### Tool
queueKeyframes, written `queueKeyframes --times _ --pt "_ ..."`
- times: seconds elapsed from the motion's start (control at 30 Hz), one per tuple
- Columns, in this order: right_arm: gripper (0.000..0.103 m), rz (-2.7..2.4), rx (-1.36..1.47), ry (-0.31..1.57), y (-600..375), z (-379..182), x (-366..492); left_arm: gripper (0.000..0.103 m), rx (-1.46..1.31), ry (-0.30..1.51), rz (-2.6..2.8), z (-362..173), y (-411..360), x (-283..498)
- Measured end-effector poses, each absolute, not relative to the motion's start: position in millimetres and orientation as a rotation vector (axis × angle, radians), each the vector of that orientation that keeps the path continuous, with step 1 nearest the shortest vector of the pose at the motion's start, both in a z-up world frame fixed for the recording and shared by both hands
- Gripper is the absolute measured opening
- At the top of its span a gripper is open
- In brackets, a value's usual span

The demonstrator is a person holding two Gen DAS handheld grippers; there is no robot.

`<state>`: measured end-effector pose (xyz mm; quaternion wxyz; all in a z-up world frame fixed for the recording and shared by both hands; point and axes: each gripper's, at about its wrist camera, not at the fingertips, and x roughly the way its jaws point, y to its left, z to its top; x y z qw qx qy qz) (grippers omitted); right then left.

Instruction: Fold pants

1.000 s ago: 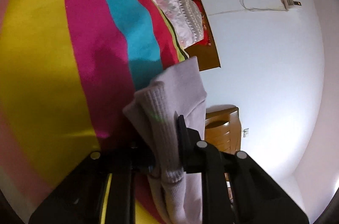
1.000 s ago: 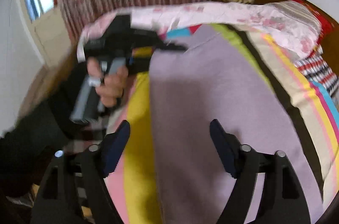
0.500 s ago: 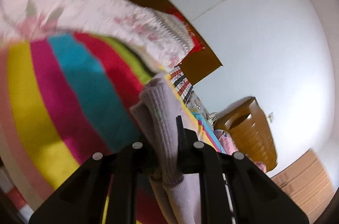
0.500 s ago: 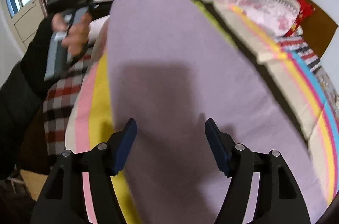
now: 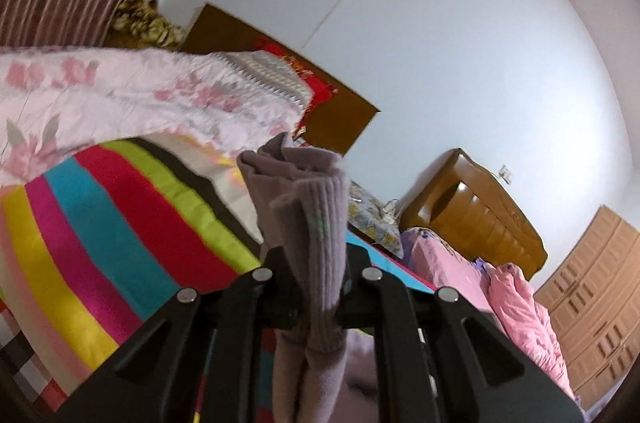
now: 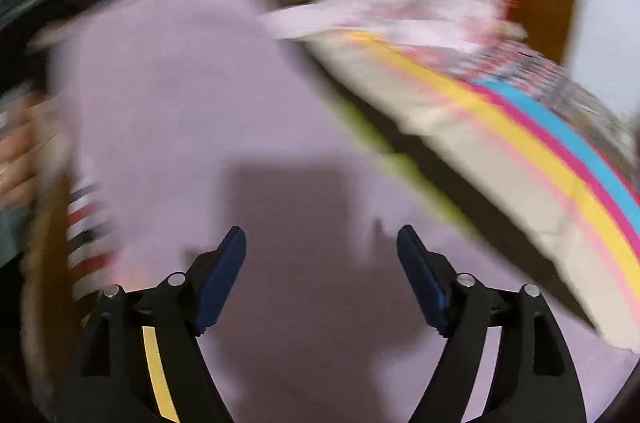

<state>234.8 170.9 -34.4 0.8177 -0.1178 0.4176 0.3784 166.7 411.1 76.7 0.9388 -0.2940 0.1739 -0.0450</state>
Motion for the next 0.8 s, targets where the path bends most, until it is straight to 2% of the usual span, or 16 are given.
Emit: queueKeyframes --times 0.03,0.13,0.23,0.3,0.4,0.5,0.6,0.63,0.67,0.7,0.73,0.8 --pt "0.079 0.805 -0.242 0.976 168.5 -51.1 250.2 0.011 -0.584 0.351 -0.109 83.1 399.3 165.3" --pt "0.078 0.850 -0.237 0.972 158.2 -39.7 249.2 0.011 -0.530 0.350 -0.159 100.1 363.4 160.4" --pt "0.081 0.843 0.013 0.856 93.8 5.8 230.4 0.011 -0.431 0.355 -0.216 116.9 308.9 152.3" --pt "0.087 0.779 0.182 0.780 35.9 24.7 222.8 0.011 -0.379 0.358 -0.268 120.9 270.3 148.6" --pt "0.087 0.675 0.420 0.697 -67.0 36.3 204.8 0.011 -0.309 0.400 -0.371 111.0 194.4 149.0" --pt "0.088 0.550 0.529 0.645 -147.6 40.1 179.7 0.017 -0.205 0.545 -0.536 64.4 101.6 151.5" --pt "0.088 0.444 0.556 0.623 -204.6 41.8 146.6 0.040 -0.040 0.767 -0.636 -0.6 31.4 151.1" --pt "0.088 0.418 0.549 0.632 -218.8 40.6 133.2 0.043 -0.008 0.792 -0.647 -11.1 23.1 146.6" --pt "0.088 0.408 0.547 0.642 -225.5 36.1 122.7 0.045 0.003 0.798 -0.654 -17.9 22.0 138.8" --pt "0.088 0.406 0.547 0.650 -230.1 32.8 113.7 0.055 -0.010 0.790 -0.651 -17.4 26.8 134.6" --pt "0.088 0.412 0.547 0.665 -232.5 28.4 102.6 0.070 -0.058 0.752 -0.639 -10.5 42.7 125.3" --pt "0.088 0.448 0.544 0.703 -232.4 14.8 96.0 0.085 -0.192 0.634 -0.611 11.3 88.2 102.2"
